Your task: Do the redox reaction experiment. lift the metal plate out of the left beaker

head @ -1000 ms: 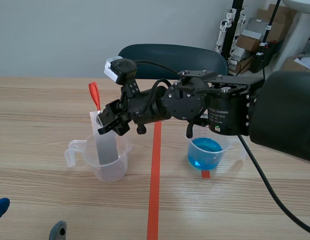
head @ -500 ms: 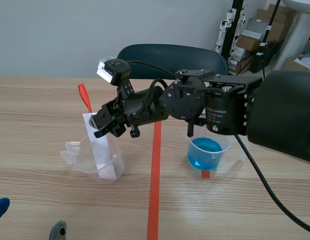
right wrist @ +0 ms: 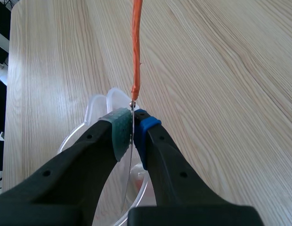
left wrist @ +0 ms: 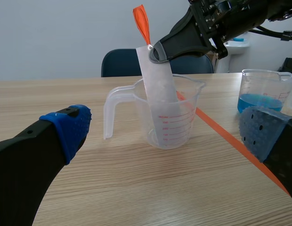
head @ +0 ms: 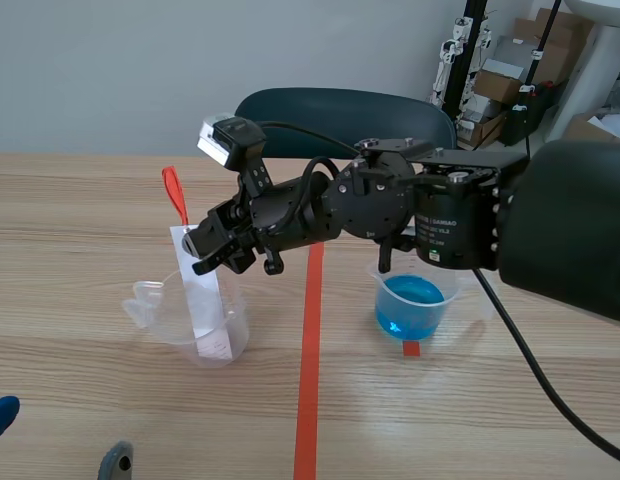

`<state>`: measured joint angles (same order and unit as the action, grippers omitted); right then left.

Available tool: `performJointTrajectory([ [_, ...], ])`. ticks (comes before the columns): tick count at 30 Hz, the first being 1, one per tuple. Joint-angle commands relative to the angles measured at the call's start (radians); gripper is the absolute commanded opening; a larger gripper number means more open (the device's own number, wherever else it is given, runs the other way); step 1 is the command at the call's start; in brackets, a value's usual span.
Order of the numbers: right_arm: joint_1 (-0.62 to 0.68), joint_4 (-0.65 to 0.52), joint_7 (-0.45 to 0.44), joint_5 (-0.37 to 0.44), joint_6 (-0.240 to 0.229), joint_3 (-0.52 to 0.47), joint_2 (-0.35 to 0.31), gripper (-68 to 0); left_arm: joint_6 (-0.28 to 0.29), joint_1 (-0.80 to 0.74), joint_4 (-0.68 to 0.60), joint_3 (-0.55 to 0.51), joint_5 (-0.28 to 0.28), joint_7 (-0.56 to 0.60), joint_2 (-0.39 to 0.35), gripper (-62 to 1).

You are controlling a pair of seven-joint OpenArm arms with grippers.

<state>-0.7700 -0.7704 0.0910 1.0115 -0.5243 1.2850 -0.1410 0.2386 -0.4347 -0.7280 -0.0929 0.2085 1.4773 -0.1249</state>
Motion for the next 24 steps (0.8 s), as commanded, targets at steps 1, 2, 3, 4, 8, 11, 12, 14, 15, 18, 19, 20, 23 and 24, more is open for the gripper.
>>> performJointTrajectory([
  [1,-0.026,-0.014,0.003,-0.001,0.000,-0.001,-0.015,-66.0,0.003,0.000,-0.008,-0.008,-0.005,0.015,-0.008,1.4],
  [2,-0.026,-0.014,0.001,-0.001,0.000,-0.001,-0.019,-66.0,0.003,0.000,-0.008,-0.008,-0.005,0.015,-0.008,1.4],
  [3,-0.026,-0.014,-0.001,0.000,0.000,-0.001,-0.023,-66.0,0.003,0.000,-0.008,-0.008,-0.005,0.015,-0.008,1.4],
  [4,-0.026,-0.014,-0.001,0.000,0.001,-0.001,-0.026,-66.0,0.003,0.000,-0.008,-0.008,-0.005,0.015,-0.008,1.4],
  [8,-0.026,-0.014,-0.012,0.003,0.000,-0.001,-0.042,-66.0,0.003,0.000,-0.008,-0.008,-0.005,0.015,-0.009,1.4],
  [11,-0.026,-0.014,-0.018,0.004,0.000,-0.001,-0.051,-66.0,0.003,0.000,-0.008,-0.008,-0.005,0.015,-0.009,1.4],
  [12,-0.026,-0.014,-0.022,0.004,0.000,-0.001,-0.055,-66.0,0.003,0.000,-0.008,-0.008,-0.005,0.015,-0.009,1.4],
  [14,-0.026,-0.014,-0.032,0.004,0.000,-0.001,-0.061,-66.0,0.003,0.000,-0.008,-0.008,-0.005,0.015,-0.009,1.4],
  [15,-0.026,-0.014,-0.040,0.005,-0.001,-0.001,-0.064,-66.0,0.003,0.000,-0.008,-0.008,-0.005,0.015,-0.009,1.4],
  [18,-0.026,-0.014,-0.067,0.007,-0.029,-0.001,-0.068,-66.0,0.003,0.000,-0.008,-0.008,-0.005,0.015,-0.009,1.4],
  [19,-0.026,-0.014,-0.076,0.007,-0.046,-0.001,-0.069,-66.1,0.003,0.000,-0.008,-0.008,-0.005,0.015,-0.009,1.4],
  [20,-0.026,-0.014,-0.084,0.011,-0.061,-0.001,-0.069,-66.1,0.003,0.000,-0.008,-0.008,-0.005,0.015,-0.009,1.4],
  [23,-0.026,-0.014,-0.092,0.014,-0.087,-0.001,-0.069,-66.1,0.003,0.000,-0.008,-0.008,-0.005,0.015,-0.009,1.4],
  [24,-0.025,-0.014,-0.094,0.014,-0.089,-0.001,-0.069,-66.1,0.003,0.000,-0.008,-0.008,-0.005,0.015,-0.009,1.4],
])
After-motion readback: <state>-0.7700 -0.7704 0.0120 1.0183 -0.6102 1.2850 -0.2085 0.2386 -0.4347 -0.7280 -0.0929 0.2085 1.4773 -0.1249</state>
